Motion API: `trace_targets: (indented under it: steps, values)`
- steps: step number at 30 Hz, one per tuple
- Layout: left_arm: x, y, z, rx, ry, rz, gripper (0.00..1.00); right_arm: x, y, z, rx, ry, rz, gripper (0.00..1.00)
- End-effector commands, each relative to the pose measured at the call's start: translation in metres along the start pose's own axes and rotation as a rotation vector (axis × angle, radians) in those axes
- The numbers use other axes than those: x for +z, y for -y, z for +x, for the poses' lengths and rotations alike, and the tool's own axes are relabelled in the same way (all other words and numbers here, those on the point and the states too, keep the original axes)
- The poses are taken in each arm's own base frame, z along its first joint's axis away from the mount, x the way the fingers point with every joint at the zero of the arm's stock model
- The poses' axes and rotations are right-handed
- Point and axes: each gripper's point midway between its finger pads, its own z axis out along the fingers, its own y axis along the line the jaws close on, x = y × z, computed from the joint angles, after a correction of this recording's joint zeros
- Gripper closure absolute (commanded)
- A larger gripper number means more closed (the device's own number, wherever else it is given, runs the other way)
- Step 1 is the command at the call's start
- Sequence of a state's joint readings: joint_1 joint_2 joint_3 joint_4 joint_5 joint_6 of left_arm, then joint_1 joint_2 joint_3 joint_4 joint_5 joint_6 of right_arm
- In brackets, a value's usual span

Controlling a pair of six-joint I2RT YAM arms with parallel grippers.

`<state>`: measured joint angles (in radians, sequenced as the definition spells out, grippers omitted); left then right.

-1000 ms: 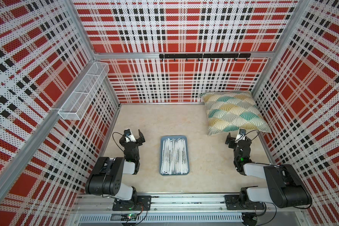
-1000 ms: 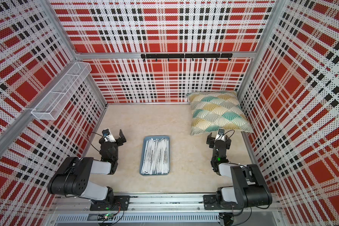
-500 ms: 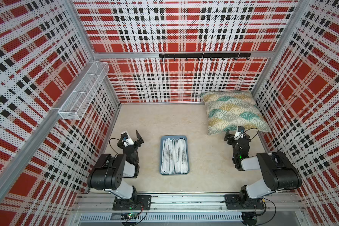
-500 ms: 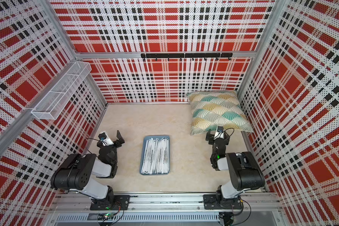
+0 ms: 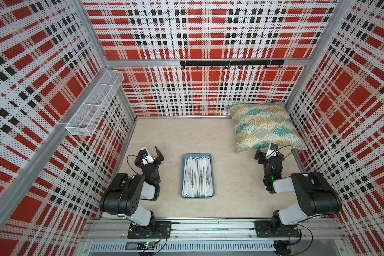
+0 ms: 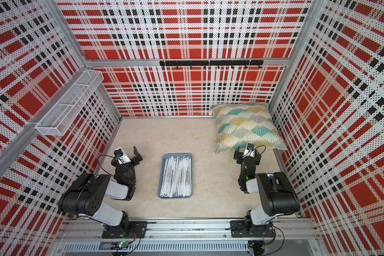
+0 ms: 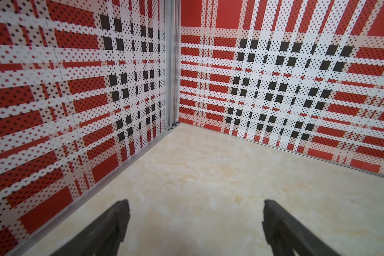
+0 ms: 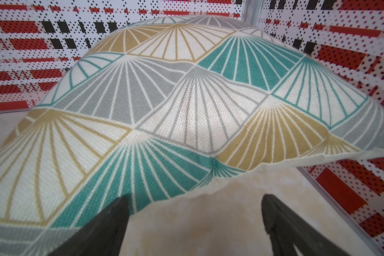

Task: Put the straws into the storage box
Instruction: Reset both arms

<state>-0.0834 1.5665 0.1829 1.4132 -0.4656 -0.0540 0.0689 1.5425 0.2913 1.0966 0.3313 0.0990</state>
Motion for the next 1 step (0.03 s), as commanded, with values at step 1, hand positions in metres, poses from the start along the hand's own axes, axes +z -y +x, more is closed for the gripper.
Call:
trace_targets:
  steps: [1]
  values:
    - [0.0038, -0.0022, -0.0025, -0.006, 0.009, -0.002, 0.01, 0.0005, 0.004, -0.0006, 0.012, 0.001, 0.016, 0.0]
